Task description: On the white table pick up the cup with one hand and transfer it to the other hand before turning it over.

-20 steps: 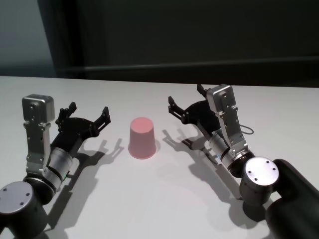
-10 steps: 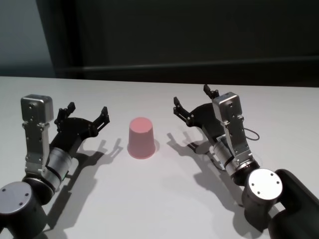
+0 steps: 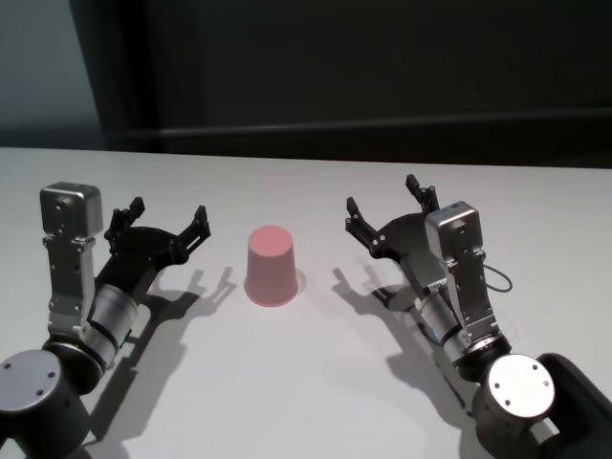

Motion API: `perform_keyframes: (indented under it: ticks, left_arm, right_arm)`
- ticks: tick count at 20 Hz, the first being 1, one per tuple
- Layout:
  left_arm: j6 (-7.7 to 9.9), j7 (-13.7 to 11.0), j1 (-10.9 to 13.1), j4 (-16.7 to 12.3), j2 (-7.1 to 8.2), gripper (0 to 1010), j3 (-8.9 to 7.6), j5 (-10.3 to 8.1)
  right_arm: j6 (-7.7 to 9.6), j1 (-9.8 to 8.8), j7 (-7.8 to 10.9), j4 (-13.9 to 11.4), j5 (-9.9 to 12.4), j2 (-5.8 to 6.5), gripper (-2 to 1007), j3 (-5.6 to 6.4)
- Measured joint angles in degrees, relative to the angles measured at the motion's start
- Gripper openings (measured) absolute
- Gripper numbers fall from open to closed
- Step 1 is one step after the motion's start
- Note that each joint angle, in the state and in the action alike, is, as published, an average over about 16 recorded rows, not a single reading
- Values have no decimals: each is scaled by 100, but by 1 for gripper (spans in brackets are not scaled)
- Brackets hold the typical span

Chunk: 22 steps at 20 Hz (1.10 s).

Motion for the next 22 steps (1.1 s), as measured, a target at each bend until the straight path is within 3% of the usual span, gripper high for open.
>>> perform_keyframes:
  ticks: [11, 22]
  left_arm:
    - [0, 0, 0, 0, 0, 1001, 0, 0]
    - [0, 0, 0, 0, 0, 1001, 0, 0]
  right_arm:
    - [-54, -421, -195, -369, -141, 48, 1002, 275]
    - [-65, -613, -297, -562, -253, 42, 1002, 549]
